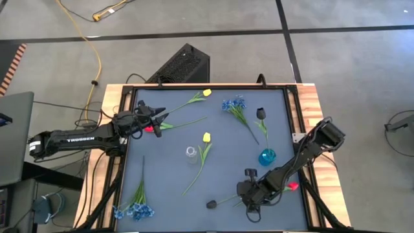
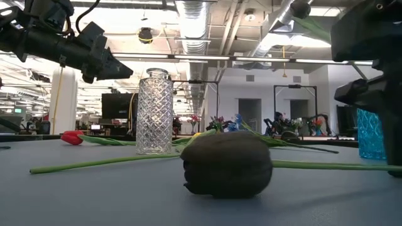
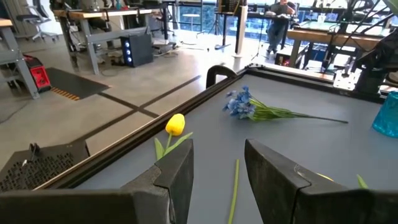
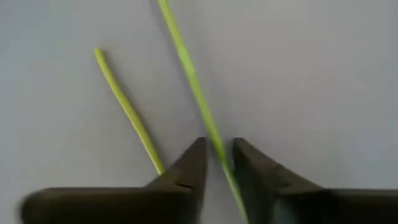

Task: Sort flowers into vase by color
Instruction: Put the black flower into the blue vase

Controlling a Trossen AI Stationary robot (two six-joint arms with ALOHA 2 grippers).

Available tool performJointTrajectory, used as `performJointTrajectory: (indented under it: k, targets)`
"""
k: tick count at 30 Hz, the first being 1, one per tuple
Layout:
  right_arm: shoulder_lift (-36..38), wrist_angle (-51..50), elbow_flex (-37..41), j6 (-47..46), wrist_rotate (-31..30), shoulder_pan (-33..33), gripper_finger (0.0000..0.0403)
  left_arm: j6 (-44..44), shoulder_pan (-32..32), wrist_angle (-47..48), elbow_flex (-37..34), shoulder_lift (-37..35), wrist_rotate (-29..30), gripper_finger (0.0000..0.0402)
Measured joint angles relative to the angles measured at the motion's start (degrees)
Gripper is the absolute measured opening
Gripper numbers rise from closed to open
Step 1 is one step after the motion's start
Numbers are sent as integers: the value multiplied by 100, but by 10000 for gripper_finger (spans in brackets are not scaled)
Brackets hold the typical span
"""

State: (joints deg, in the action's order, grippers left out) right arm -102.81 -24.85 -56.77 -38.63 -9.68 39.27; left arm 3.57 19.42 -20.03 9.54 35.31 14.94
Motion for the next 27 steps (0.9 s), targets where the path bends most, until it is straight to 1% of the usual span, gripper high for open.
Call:
performJointTrajectory:
  k: [2,3,4,7,8,10,11,13,17,19,22,25,27]
  targets:
    - [103,-27,13,6,53,21,44,0,0,-2,0,0,0,132]
    - [184,-64,26,-45,84,24,26,0,0,-2,0,0,0,132]
    - [285,-119,34,-128,110,24,19,0,0,0,0,0,0,132]
    - [733,-79,30,-336,54,-11,22,2,0,-2,0,0,2,132]
    - [907,-87,30,-351,-82,-21,22,3,0,-2,0,0,0,132]
    - [1274,-114,30,-211,-591,14,19,3,0,0,0,0,0,132]
    - [1476,-144,30,-136,-945,78,17,3,0,0,0,0,0,132]
    - [1900,-281,30,-2,-1916,278,17,3,2,2,0,0,2,132]
    - [2617,-586,26,-49,-3853,914,17,1,2,2,0,0,1,132]
    - [2835,-800,26,-114,-4855,1246,17,-68,0,2,0,0,2,132]
    - [2966,-1240,26,-223,-6328,1644,17,-113,0,1,2,1,0,132]
    - [2921,-1961,26,-635,-7399,1833,17,-118,1,0,2,1,1,132]
    - [2825,-2603,26,-1264,-7832,1832,17,-118,0,0,2,0,0,132]
